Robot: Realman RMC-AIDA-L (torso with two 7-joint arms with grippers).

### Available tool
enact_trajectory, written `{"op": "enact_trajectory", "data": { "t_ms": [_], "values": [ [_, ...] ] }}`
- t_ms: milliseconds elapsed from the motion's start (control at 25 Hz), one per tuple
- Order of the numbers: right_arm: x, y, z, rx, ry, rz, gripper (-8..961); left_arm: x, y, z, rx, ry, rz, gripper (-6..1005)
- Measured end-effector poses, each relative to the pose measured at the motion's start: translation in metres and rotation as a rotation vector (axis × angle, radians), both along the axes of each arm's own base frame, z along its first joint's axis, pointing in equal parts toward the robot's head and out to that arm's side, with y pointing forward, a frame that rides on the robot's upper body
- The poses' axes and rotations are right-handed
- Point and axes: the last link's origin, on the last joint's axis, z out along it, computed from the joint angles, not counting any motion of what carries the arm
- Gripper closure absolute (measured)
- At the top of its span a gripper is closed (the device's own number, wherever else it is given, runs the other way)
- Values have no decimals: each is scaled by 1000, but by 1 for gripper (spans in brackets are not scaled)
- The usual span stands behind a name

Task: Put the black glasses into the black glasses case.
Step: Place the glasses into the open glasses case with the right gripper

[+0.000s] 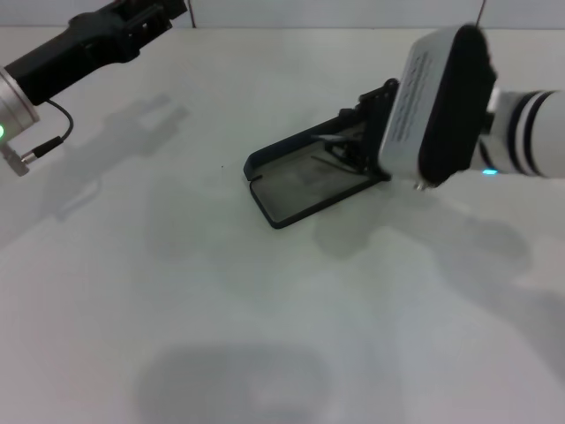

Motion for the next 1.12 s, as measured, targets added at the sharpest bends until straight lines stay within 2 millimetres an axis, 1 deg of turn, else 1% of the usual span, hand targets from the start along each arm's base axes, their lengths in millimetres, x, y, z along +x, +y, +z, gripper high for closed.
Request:
{"op": "enact_trajectory", "data": {
  "t_ms": [80,120,160,280,440,640,840,1120],
  "values": [
    [-2,-4,-6,12,-21,55,587,-1,2,-1,3,0,10,466],
    [-2,-4,-6,12,-21,55,586,-1,2,-1,3,1,15,466],
    [-3,-7,-13,26,-44,108,585,-1,3,-2,4,2,21,466],
    [-5,-11,-21,41,-74,168,581,-2,4,-2,5,4,27,466],
    [-4,-11,-28,50,-106,208,576,0,6,-2,5,3,24,466],
    [0,-7,-30,42,-118,190,570,1,6,-4,0,-5,26,467],
    [3,-10,-32,10,-128,160,557,2,6,-6,-5,-11,26,467],
    [5,-11,-22,-34,-114,66,528,2,6,-7,-10,-11,26,467]
  ]
}}
